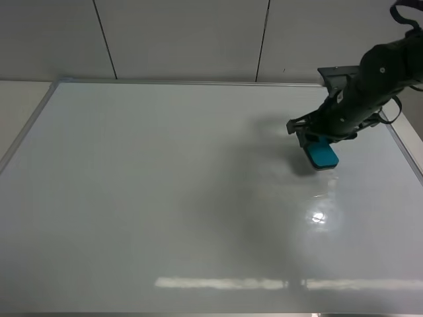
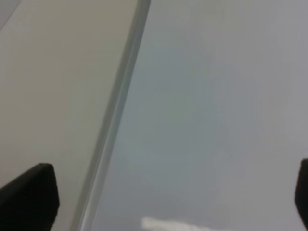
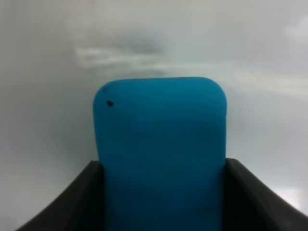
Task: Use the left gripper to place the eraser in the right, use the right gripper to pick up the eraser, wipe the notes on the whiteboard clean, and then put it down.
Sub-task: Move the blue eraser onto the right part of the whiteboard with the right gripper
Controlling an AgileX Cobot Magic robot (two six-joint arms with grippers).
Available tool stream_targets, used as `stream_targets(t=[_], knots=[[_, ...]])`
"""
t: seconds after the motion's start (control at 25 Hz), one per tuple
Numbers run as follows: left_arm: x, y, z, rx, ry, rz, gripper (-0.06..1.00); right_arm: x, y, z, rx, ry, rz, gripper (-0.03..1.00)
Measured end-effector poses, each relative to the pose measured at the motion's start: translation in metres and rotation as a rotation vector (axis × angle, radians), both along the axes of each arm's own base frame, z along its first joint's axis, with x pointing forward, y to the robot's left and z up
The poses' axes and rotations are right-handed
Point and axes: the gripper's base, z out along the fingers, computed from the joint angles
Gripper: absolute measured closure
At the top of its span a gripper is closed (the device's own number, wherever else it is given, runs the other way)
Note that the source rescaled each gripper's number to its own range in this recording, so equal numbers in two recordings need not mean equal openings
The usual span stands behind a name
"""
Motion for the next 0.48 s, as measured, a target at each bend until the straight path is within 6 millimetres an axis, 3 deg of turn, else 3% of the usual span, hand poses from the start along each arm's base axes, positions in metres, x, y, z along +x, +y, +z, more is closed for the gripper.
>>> stream_targets(t=[0.24, 0.48], knots=[[0.0, 0.0, 0.0, 0.0, 0.0, 0.0, -0.06, -0.054, -0.05, -0.016, -0.001, 0.032, -0.122, 0.94], [0.0, 0.0, 0.0, 0.001, 0.0, 0.0, -0.06, -0.067, -0.066, -0.009, -0.007, -0.015, -0.147, 0.94]])
